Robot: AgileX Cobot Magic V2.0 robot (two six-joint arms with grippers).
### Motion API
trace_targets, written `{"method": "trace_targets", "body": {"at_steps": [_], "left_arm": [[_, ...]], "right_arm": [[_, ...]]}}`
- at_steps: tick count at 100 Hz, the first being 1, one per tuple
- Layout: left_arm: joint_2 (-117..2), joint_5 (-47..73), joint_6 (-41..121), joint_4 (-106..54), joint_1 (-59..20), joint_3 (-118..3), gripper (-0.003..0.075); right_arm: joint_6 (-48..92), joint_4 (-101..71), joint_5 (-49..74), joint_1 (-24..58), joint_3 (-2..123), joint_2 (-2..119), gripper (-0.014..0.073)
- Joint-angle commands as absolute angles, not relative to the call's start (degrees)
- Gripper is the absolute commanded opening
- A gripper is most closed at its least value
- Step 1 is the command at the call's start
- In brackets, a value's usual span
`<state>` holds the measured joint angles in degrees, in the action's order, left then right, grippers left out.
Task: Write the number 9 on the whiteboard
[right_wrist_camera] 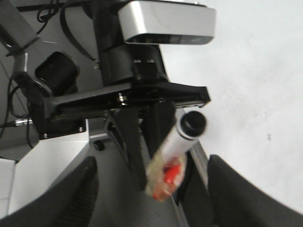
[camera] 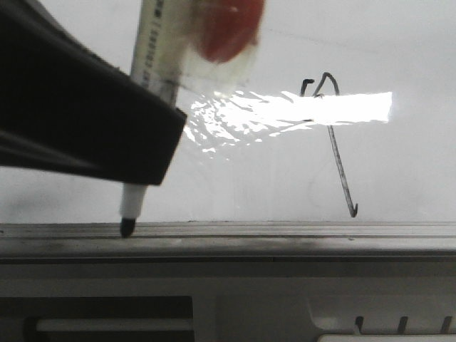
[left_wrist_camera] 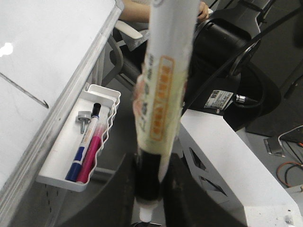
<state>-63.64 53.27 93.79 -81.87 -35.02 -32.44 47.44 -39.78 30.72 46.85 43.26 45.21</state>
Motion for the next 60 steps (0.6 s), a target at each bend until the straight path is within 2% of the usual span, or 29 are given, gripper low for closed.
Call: {"method": "trace_targets", "body": {"at_steps": [1, 8, 19, 37, 60], "left_arm": [[-62.95, 53.93, 93.10, -85.94, -34.97, -32.58, -0.0020], [-62.95, 51.58, 92.67, -86.40, -34.97, -31.65, -0.0020], [-62.95, 45.13, 90.96, -93.90, -35.07, -29.97, -0.0020], [-62.95, 27.65, 90.86, -106.64, -37.83, -30.30, -0.0020], [-63.35, -5.12, 85.10, -106.64, -52.09, -34.56, -0.0020]], "right_arm": [[43.26, -35.41, 30.59, 43.12, 44.94, 43.03, 0.0335], [41.23, -33.31, 32.54, 39.35, 44.94, 41.42, 0.0215], [41.23, -33.31, 34.27, 34.29, 44.94, 38.47, -0.0069], [41.11, -33.17, 34.53, 30.21, 44.94, 36.70, -0.0069], [41.11, -33.02, 34.53, 29.81, 44.94, 36.70, -0.0069]]}}
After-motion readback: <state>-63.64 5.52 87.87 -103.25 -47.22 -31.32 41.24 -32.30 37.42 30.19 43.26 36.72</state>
